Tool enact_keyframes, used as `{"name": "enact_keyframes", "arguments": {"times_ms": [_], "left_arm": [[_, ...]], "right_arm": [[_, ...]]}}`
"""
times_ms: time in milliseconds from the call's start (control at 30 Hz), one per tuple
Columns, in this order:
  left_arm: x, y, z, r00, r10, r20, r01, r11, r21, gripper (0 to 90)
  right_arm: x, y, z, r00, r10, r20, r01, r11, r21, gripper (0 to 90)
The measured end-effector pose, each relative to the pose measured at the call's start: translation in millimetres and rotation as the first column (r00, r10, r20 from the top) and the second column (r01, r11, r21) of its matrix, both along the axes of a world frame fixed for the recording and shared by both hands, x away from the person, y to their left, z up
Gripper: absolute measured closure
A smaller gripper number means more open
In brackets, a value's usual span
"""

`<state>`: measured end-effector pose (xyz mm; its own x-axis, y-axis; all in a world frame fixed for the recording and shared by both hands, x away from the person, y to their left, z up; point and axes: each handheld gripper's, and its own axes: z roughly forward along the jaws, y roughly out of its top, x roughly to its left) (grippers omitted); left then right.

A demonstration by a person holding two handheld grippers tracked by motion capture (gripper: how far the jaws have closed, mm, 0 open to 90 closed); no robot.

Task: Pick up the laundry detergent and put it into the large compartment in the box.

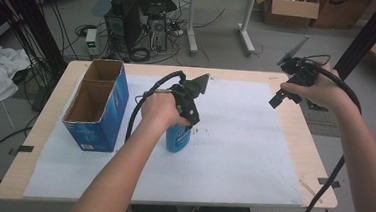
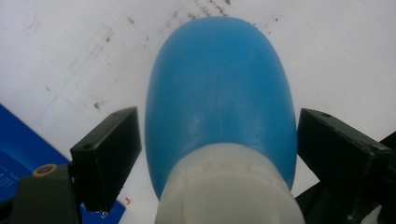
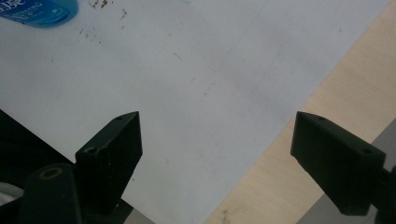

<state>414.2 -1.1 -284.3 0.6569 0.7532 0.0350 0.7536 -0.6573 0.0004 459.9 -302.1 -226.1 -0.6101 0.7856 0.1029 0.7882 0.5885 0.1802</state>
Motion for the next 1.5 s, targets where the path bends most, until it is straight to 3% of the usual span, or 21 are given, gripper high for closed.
{"name": "enact_keyframes", "arguments": {"times_ms": [533,1033,1500], "left_arm": [[1.1,-0.3,-1.0,0.9999,0.011,-0.006,-0.011,0.9999,-0.008,23.5],[1.6,1.5,-0.1,0.9996,0.026,-0.005,-0.026,0.9995,-0.019,37.1],[1.1,1.3,0.5,0.9997,0.023,0.004,-0.023,0.9996,-0.018,38.0]], "right_arm": [[0.8,0.5,-1.5,1.0,0.001,-0.005,-0.001,1.0,-0.002,16.8],[0.7,-0.2,-2.8,1.0,0.008,-0.004,-0.008,1.0,0.002,16.8],[-0.3,0.7,-2.9,1.0,0.007,-0.004,-0.007,1.0,0.006,16.8]]}}
